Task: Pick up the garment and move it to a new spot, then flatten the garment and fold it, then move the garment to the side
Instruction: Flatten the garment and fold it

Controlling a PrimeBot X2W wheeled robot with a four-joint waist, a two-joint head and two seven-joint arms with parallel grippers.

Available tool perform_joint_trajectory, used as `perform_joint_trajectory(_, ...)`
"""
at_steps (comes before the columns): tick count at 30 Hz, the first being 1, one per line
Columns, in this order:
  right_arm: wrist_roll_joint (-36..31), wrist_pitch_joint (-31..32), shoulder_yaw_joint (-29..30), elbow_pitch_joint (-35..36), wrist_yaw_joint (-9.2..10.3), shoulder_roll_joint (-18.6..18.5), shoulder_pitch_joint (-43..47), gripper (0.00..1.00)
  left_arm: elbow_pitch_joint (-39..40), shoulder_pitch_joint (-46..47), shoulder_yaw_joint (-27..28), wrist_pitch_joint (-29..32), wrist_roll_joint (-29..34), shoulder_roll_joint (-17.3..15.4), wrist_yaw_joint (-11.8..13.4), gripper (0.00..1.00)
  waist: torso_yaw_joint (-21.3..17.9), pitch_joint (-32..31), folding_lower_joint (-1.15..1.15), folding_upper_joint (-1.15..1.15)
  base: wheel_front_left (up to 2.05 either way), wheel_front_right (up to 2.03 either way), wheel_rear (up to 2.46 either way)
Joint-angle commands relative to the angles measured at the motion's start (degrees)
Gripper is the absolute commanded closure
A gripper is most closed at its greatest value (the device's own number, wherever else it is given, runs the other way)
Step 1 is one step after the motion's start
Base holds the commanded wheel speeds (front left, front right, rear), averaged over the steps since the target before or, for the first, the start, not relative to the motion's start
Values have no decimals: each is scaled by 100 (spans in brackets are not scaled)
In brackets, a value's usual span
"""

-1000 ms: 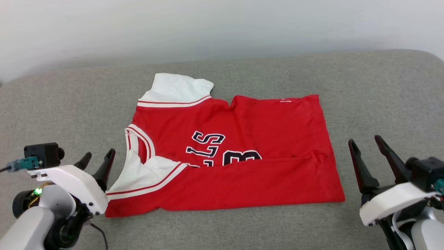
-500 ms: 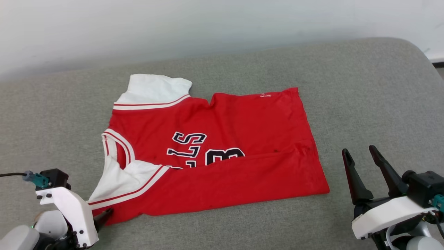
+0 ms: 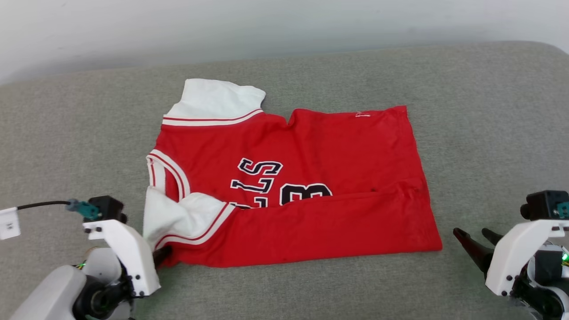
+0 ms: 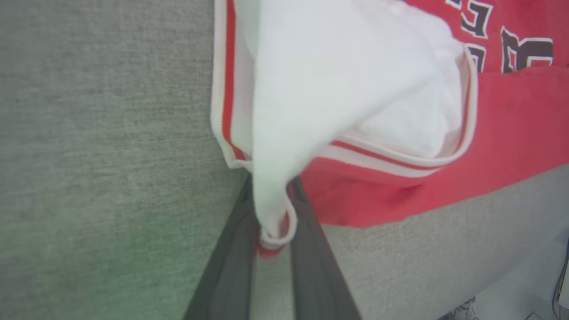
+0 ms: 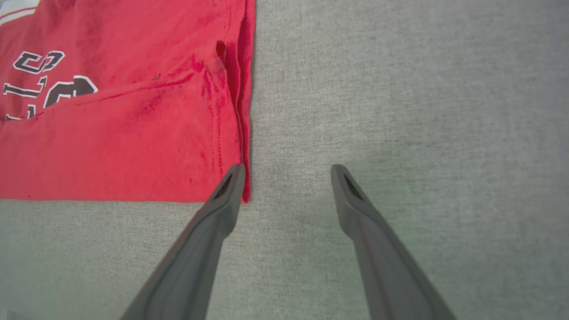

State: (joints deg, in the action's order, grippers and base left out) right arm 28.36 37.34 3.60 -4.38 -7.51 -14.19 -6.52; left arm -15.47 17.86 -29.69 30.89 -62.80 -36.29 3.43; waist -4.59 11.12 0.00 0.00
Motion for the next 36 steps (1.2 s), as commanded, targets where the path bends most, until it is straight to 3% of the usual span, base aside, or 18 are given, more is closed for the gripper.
perform_joint_trajectory(1, 53, 172, -14, -56, 4, -18, -117, 0, 57, 9, -96, -20, 56, 101, -37, 100, 113, 12, 0, 0, 0, 0, 0)
perform_joint_trajectory(5, 155, 736, -144, -264, 4, -13, -396, 0, 402, 151, -153, -67, 207, 113, -22, 100, 377, 108, 0, 0, 0, 0, 0)
perform_joint_trajectory(15, 284, 1173, -519, -1332, 4, 204, -878, 0, 810, 260, -147, -270, 338, 186, 53, 100, 679, 341, 0, 0, 0, 0, 0)
perform_joint_trajectory(16, 325, 1224, -578, -1426, 4, 232, -882, 55, 820, 250, -146, -288, 336, 195, 52, 100, 690, 347, 0, 0, 0, 0, 0)
perform_joint_trajectory(17, 369, 1244, -625, -1478, 4, 262, -883, 97, 831, 237, -145, -298, 330, 204, 47, 100, 698, 356, 0, 0, 0, 0, 0)
perform_joint_trajectory(18, 413, 1282, -658, -1537, 3, 271, -886, 100, 838, 223, -138, -311, 317, 211, 41, 100, 700, 364, 0, 0, 0, 0, 0)
perform_joint_trajectory(26, 609, 1091, -884, -1454, 4, -23, -1102, 100, 852, 22, -52, -423, 227, 160, 46, 100, 621, 147, 0, 0, 0, 0, 0)
perform_joint_trajectory(36, 769, 810, -1270, -1050, 4, -270, -872, 100, 1138, -508, 57, -494, 50, -11, 205, 100, 512, -623, 0, 0, 0, 0, 0)
